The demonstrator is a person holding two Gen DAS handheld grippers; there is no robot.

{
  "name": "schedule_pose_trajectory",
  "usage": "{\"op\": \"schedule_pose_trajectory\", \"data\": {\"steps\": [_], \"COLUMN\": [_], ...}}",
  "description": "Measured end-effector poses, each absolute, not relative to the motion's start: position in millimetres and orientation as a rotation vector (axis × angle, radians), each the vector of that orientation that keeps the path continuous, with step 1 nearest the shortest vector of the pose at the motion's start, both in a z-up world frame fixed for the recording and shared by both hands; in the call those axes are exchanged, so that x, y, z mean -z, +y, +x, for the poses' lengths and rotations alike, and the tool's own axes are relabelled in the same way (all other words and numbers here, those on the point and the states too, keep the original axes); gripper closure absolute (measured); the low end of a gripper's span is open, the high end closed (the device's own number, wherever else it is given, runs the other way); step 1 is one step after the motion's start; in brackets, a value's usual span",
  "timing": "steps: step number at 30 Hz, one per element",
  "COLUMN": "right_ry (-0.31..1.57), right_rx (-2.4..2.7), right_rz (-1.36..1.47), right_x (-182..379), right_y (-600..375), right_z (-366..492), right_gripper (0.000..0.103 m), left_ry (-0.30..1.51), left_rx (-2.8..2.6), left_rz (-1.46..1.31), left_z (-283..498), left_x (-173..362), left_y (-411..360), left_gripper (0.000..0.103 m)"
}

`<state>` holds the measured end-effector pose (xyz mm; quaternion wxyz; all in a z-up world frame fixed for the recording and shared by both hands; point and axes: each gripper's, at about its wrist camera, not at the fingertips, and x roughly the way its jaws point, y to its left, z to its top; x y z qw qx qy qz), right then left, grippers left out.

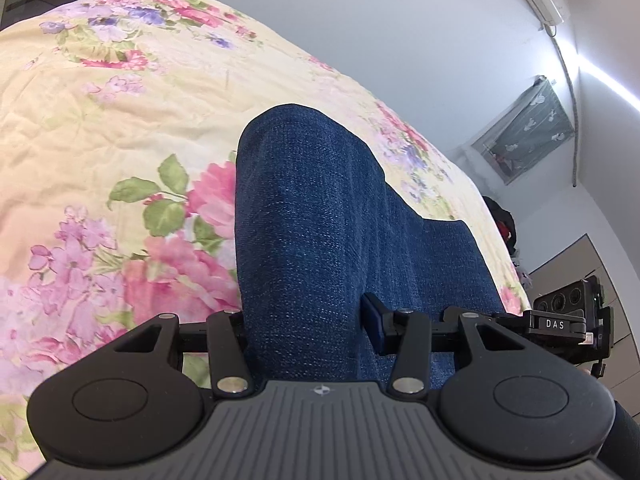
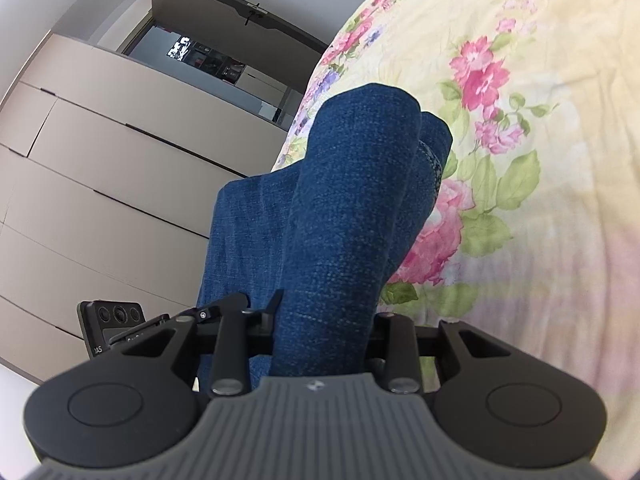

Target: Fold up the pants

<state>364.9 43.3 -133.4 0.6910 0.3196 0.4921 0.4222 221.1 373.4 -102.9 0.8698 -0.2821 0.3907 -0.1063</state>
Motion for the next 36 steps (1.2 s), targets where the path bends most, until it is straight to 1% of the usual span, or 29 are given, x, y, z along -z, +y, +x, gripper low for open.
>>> {"op": "schedule_pose_trajectory", "data": {"steps": [8,14,16,18,19,20,21,25,30,31,36], "right_ry": [1.087,1.133,1.160,1.178,1.188,1.199,1.209,1.222,1.226,1.223,1.208], "right_rx": [-0.936,-0.903,-0.886,-0.875,-0.872,-0.869,-0.862,-0.875,-0.881,-0.877,-0.832], "right_rz": [0.729,0.731,0.714,0.733,0.758,0.775,0.771,0.770,0.745,0.744,0.766], "right_x": [162,198,213,226,232,237,240,247,251,252,256], "right_y": [78,99,103,104,103,103,103,101,88,84,63], "right_z": [382,398,400,402,403,404,404,397,375,371,350], "right_gripper": [0.074,0.074,0.073,0.069,0.065,0.058,0.054,0.053,0.053,0.053,0.052], "left_ry": [0.834,0.909,0.910,0.905,0.904,0.905,0.908,0.918,0.931,0.931,0.943], "left_rx": [0.172,0.149,0.144,0.146,0.149,0.150,0.150,0.149,0.157,0.149,0.131], "left_rz": [-0.618,-0.605,-0.607,-0.617,-0.628,-0.636,-0.638,-0.621,-0.593,-0.593,-0.599], "left_z": [239,252,251,249,248,246,245,237,218,214,198], "left_x": [130,165,177,183,185,186,187,186,183,183,183], "left_y": [403,411,412,416,418,419,420,417,416,418,422], "left_gripper": [0.050,0.049,0.043,0.039,0.037,0.036,0.034,0.028,0.026,0.024,0.020]}}
